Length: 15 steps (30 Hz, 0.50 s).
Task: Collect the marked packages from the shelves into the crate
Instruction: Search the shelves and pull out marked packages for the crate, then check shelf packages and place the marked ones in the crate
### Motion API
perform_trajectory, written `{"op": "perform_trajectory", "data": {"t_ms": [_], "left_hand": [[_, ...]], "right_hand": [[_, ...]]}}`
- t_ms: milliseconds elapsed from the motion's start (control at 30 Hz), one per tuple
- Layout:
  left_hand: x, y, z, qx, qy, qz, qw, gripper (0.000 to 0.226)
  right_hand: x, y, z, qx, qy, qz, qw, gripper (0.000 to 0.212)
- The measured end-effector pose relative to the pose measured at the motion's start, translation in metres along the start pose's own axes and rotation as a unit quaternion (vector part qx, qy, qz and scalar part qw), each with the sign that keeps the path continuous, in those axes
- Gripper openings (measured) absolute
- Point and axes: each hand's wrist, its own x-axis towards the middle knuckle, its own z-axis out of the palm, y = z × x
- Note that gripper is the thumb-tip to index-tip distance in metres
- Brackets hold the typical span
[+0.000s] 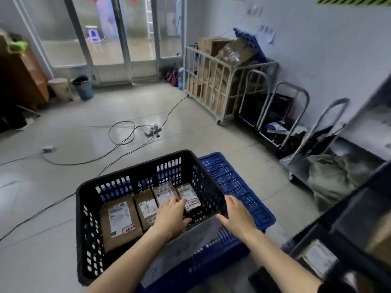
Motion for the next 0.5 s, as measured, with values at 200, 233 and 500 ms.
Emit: {"op": "perform_trajectory", "data": {"t_ms": [200,233,500], "left_hand": [[-0.016,0.076,-0.01,0.019,0.0,0.115,0.993,0.064],[-0.019,0.091,-0.01,0.017,-0.001,0.131,0.991,0.065],[-0.053,0.217,-0.004,0.033,-0.013,0.263,0.964,0.069]], "right_hand": [[-0.082,0.041,-0.046,-0.002,0.055,0.097,0.994,0.076],[-0.096,0.05,-0.053,-0.001,0.071,0.113,0.991,0.073],[-0.21,0.127,-0.1,0.002,0.134,0.247,0.96,0.078]]}}
